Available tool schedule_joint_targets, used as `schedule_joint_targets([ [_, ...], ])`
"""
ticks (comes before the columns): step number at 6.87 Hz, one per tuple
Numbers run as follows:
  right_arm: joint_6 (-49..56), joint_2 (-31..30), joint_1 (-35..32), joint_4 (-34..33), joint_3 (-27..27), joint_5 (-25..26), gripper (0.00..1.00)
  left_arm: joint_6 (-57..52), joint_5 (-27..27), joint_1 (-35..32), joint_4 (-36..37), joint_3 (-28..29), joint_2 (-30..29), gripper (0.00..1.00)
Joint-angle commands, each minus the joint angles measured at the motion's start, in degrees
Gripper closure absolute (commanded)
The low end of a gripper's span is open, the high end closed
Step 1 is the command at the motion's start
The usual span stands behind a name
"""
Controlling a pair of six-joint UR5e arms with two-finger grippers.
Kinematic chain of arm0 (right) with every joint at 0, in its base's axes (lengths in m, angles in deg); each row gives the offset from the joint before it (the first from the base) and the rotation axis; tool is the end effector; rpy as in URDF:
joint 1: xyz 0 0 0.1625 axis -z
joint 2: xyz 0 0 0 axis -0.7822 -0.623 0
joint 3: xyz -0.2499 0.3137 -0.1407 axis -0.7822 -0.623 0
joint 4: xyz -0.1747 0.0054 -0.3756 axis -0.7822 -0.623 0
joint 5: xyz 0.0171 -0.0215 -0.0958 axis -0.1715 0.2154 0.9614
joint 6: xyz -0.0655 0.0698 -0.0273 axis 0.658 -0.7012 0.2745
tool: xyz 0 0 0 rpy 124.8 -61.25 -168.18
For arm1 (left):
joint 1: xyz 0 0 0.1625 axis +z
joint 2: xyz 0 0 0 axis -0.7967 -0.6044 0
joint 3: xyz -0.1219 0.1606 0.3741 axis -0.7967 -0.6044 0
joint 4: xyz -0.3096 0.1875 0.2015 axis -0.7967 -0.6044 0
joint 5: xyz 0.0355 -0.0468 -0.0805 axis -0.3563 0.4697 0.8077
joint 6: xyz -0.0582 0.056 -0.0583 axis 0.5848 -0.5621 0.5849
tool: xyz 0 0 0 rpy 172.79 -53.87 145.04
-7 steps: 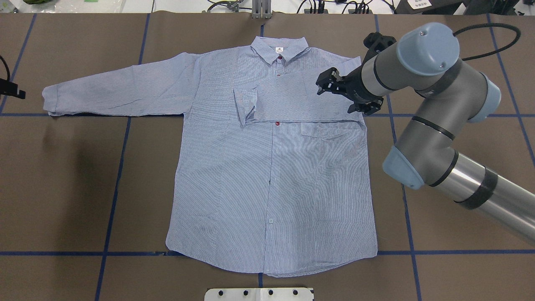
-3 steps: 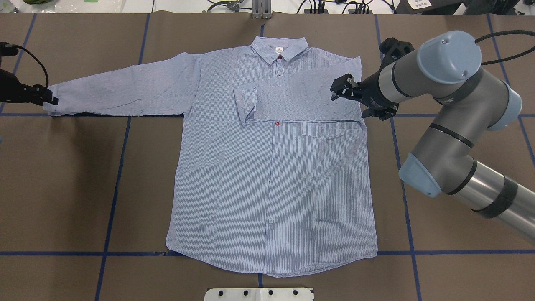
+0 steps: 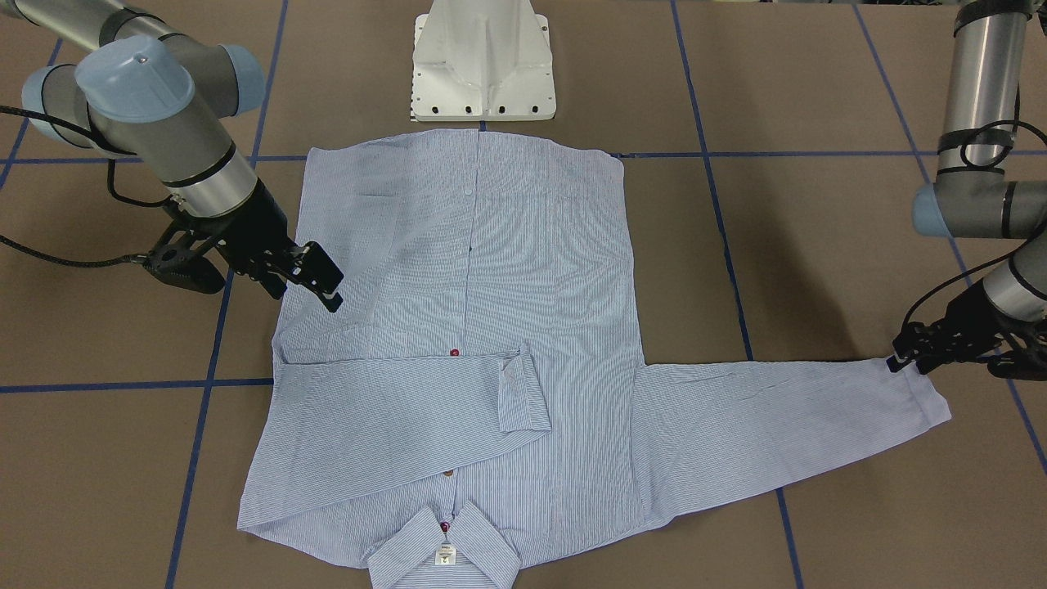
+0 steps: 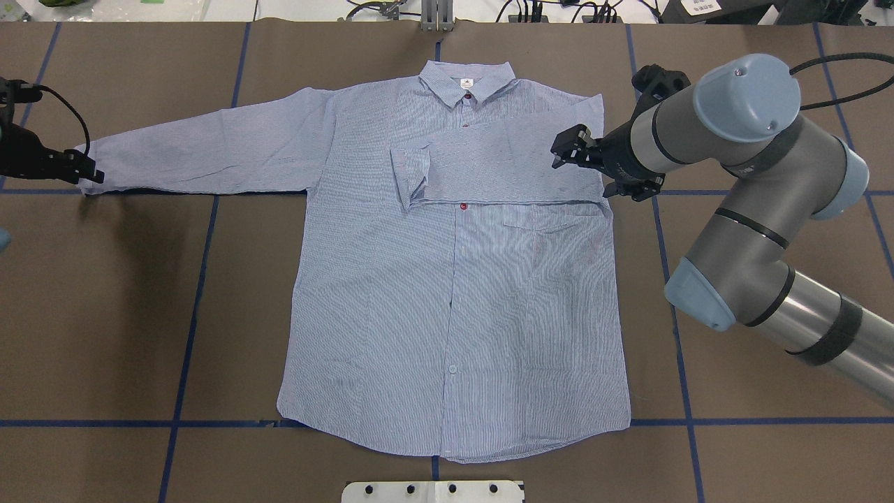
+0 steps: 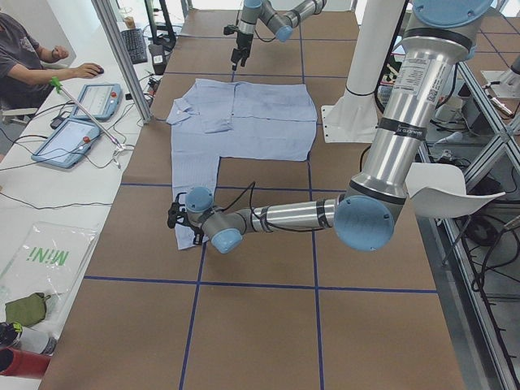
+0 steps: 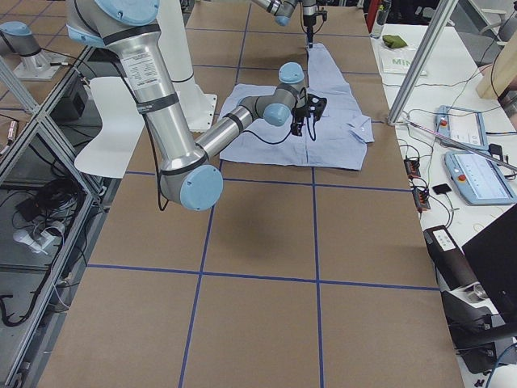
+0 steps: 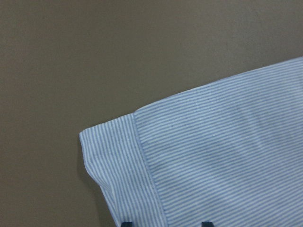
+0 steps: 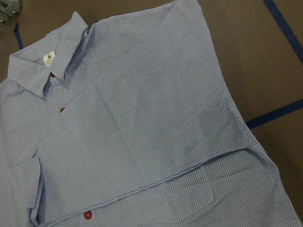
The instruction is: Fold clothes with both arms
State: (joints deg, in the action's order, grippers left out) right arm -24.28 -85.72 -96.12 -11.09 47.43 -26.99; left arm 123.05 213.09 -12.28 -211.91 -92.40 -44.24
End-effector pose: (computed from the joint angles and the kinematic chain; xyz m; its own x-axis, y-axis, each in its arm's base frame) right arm -0.3765 -0.5058 0.2946 0.4006 0.3676 0.8393 -0.4131 0.8901 -0.1927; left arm 0.2004 -0.5953 0.6445 0.5820 0.0584 -0.8111 0.1244 0.9793 0.1598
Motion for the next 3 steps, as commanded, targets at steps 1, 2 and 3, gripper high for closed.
schedule_joint_targets([
  [1, 0.0, 0.0, 0.4, 0.1, -0.2, 0.2, 0.0, 0.2, 3.6, -0.3, 0.9, -1.1, 0.5, 0.34],
  [2, -0.1, 0.0, 0.7, 0.1, -0.2, 0.3, 0.0, -0.1, 4.0, -0.5, 0.8, -1.0, 0.7, 0.25],
  [3, -0.1, 0.1, 1.0, 0.1, -0.3, 0.4, 0.0, 0.0, 3.3, -0.2, 0.9, -0.4, 0.8, 0.24],
])
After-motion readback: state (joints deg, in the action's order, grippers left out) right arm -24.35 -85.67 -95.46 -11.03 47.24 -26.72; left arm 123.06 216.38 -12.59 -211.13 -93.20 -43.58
